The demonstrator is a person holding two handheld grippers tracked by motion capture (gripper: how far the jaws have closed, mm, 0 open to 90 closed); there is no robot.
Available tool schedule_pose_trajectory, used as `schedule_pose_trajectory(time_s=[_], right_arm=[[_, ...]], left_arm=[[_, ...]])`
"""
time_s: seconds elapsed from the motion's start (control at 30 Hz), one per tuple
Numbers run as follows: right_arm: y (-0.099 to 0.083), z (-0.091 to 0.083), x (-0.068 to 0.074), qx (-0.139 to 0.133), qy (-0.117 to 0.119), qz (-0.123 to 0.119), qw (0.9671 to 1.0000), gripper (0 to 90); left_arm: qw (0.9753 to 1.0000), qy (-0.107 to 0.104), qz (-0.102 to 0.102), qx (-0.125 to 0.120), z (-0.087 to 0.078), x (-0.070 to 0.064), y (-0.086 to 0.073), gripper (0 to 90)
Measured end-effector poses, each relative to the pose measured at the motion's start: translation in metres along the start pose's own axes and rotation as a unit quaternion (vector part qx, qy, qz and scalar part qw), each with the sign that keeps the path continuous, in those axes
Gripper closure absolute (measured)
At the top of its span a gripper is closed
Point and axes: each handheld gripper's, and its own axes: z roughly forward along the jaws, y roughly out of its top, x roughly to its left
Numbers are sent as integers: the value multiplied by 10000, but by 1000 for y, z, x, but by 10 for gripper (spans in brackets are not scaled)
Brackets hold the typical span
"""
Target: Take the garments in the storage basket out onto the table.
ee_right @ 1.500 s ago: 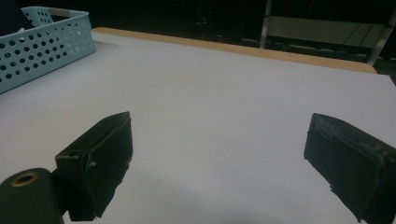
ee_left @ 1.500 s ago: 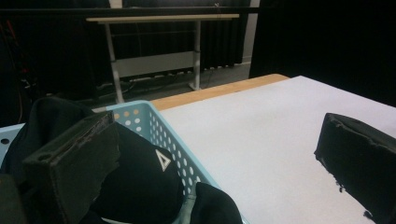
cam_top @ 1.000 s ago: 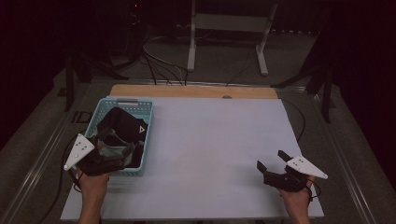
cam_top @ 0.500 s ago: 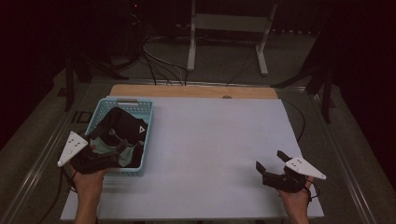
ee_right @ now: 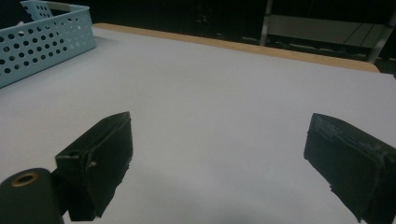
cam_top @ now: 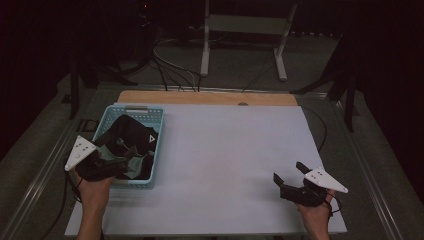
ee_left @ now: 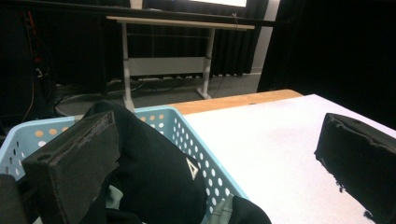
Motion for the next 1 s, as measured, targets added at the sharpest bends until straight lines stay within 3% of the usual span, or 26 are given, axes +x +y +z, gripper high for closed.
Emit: schedule_pose_trajectory(time_s=[0.13, 1.0], right_arm=[[0, 1, 0, 10, 4, 3, 10000, 80], [-1, 1, 1, 31, 0, 5, 10000, 80]], left_arm=[[10000, 12, -34, 29, 1, 3, 3, 0], [9993, 30, 206, 307, 17, 14, 22, 0]])
